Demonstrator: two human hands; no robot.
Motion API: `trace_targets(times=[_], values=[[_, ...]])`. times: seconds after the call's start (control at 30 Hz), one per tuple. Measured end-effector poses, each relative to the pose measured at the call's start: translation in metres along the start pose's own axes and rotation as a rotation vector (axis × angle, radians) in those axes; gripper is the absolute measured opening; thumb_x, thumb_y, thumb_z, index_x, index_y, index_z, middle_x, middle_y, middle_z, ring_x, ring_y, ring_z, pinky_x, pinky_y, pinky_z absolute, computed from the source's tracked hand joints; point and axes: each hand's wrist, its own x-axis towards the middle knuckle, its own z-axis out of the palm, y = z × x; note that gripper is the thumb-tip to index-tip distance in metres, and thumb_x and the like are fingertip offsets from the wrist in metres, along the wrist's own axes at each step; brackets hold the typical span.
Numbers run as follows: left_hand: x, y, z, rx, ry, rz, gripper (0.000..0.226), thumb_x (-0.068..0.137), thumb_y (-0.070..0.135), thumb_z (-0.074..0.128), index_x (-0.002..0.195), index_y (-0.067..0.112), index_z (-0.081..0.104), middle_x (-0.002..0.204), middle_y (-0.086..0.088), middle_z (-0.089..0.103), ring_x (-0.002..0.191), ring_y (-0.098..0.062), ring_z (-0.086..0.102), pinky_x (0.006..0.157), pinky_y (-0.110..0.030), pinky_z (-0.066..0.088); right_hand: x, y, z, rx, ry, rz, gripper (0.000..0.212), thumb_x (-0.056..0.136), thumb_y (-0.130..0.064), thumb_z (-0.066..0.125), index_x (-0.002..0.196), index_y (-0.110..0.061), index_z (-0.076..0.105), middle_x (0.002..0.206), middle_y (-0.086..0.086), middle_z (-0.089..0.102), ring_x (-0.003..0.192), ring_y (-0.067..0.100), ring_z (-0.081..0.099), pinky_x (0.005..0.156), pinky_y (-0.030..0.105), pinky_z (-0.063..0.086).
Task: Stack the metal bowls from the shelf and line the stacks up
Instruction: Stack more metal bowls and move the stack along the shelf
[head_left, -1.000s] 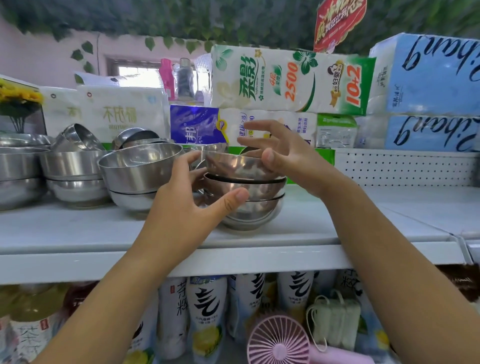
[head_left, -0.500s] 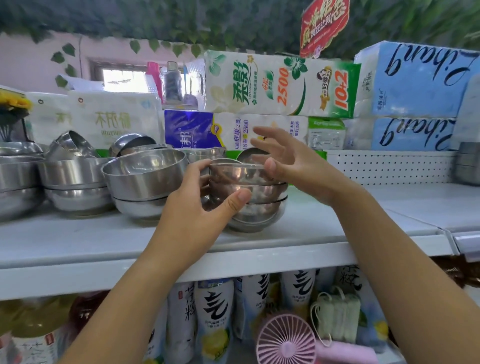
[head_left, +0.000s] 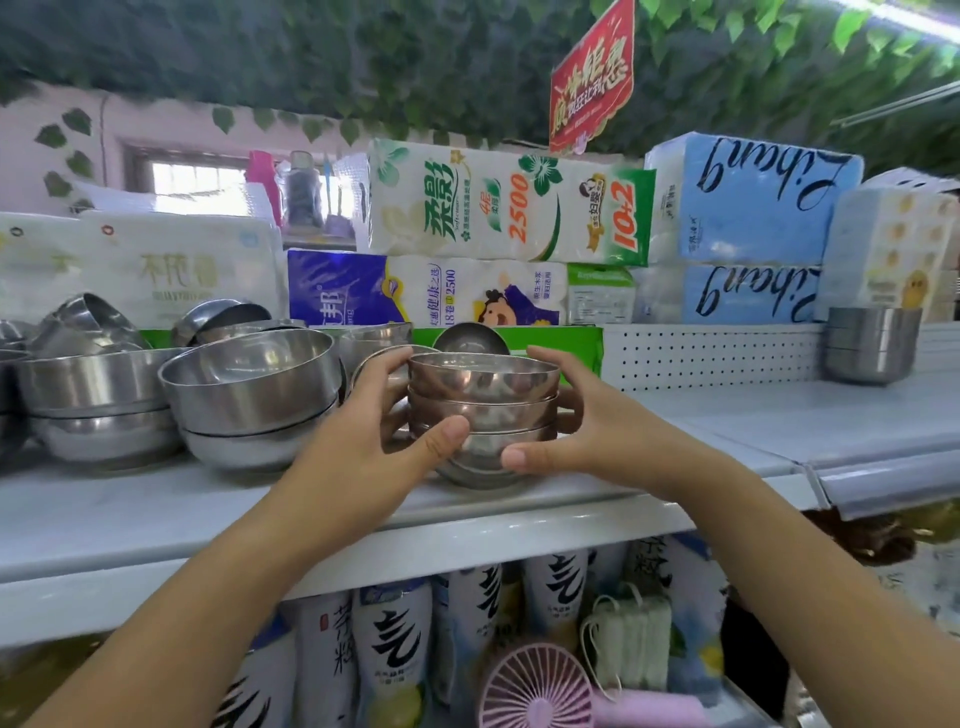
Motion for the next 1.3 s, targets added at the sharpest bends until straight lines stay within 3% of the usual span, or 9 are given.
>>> trace_targets(times=[0.1, 0.23, 0.5, 0.67, 0.77, 0.93, 1.0, 1.1, 1.3], values=[[0.008, 0.002, 0.002, 0.045, 0.025, -0.032, 0.062, 0.073, 0.051, 0.069, 0.129, 0.040, 0.044, 0.133, 0.014, 0.059, 0.121, 0.000, 0.058, 0.101, -0.019, 0.046, -0.005, 0.007, -0.017, -0.033, 0.032, 0.033, 0.119, 0.052, -0.052, 0.093, 0.152, -0.044, 0.029, 0.131, -0.011, 0.063, 0.101, -0.001, 0.071, 0.100, 0.028, 0.052], [0.023, 0.006, 0.012, 0.300, 0.209, -0.025, 0.045, 0.085, 0.038, 0.076, 0.124, 0.024, 0.057, 0.121, 0.009, 0.064, 0.112, -0.006, 0.060, 0.087, -0.018, 0.044, -0.005, 0.026, -0.039, -0.058, 0.112, 0.115, 0.132, 0.043, -0.063, 0.096, 0.153, -0.044, 0.027, 0.134, -0.009, 0.062, 0.111, 0.009, 0.069, 0.109, 0.042, 0.048], [0.052, -0.019, 0.031, 0.704, 0.037, -0.177, 0.042, 0.080, 0.040, 0.081, 0.109, 0.013, 0.070, 0.113, -0.003, 0.069, 0.108, -0.025, 0.062, 0.095, -0.037, 0.048, 0.014, 0.052, -0.065, -0.114, 0.104, 0.169, 0.130, 0.054, -0.056, 0.093, 0.158, -0.036, 0.017, 0.138, -0.007, 0.054, 0.123, 0.017, 0.059, 0.106, 0.033, 0.042], [0.064, -0.028, 0.031, 0.914, 0.004, -0.203, 0.037, 0.083, 0.041, 0.077, 0.063, 0.016, 0.057, 0.065, 0.000, 0.057, 0.072, -0.028, 0.056, 0.064, -0.033, 0.042, 0.034, 0.057, -0.080, -0.109, -0.072, 0.178, 0.134, 0.058, -0.051, 0.093, 0.161, -0.032, 0.009, 0.148, -0.006, 0.049, 0.127, 0.015, 0.053, 0.109, 0.030, 0.038], [0.064, -0.025, 0.029, 0.970, 0.046, -0.164, 0.021, 0.087, 0.031, 0.074, 0.072, 0.016, 0.070, 0.069, 0.001, 0.064, 0.074, -0.026, 0.061, 0.068, -0.034, 0.050, 0.044, 0.061, -0.089, -0.102, -0.162, 0.175, 0.128, 0.070, -0.040, 0.091, 0.162, -0.028, 0.002, 0.145, -0.006, 0.046, 0.125, 0.013, 0.048, 0.103, 0.025, 0.034], [0.062, -0.016, 0.033, 0.763, 0.224, -0.031, 0.038, 0.089, 0.024, 0.072, 0.056, 0.018, 0.054, 0.053, 0.006, 0.050, 0.058, -0.012, 0.048, 0.059, -0.026, 0.042, 0.058, 0.072, -0.099, -0.025, -0.253, 0.134, 0.120, 0.074, -0.035, 0.088, 0.161, -0.028, 0.005, 0.130, -0.016, 0.053, 0.114, -0.001, 0.056, 0.084, 0.008, 0.046], [0.064, -0.005, 0.038, 0.588, 0.352, 0.024, 0.031, 0.090, 0.017, 0.069, 0.062, 0.017, 0.058, 0.054, 0.011, 0.049, 0.056, -0.006, 0.042, 0.055, -0.017, 0.032, 0.065, 0.075, -0.101, 0.003, -0.286, 0.123, 0.117, 0.070, -0.035, 0.088, 0.159, -0.029, 0.011, 0.125, -0.016, 0.055, 0.112, 0.000, 0.058, 0.084, 0.014, 0.054], [0.071, 0.021, 0.049, 0.360, 0.510, 0.095, 0.017, 0.096, 0.021, 0.064, 0.088, 0.033, 0.071, 0.070, 0.020, 0.065, 0.068, 0.000, 0.054, 0.065, -0.016, 0.039, 0.078, 0.080, -0.106, 0.005, -0.373, 0.109, 0.129, 0.059, -0.041, 0.095, 0.158, -0.032, 0.013, 0.134, -0.009, 0.058, 0.122, 0.011, 0.060, 0.102, 0.034, 0.054], [0.102, 0.045, 0.081, 0.260, 0.394, 0.149, 0.019, 0.100, 0.020, 0.057, 0.106, 0.035, 0.068, 0.092, 0.006, 0.066, 0.062, 0.004, 0.052, 0.061, -0.006, 0.041, 0.096, 0.081, -0.118, 0.077, -0.513, 0.112, 0.116, 0.070, -0.043, 0.090, 0.158, -0.035, 0.014, 0.133, -0.003, 0.059, 0.122, 0.015, 0.060, 0.109, 0.044, 0.049]])
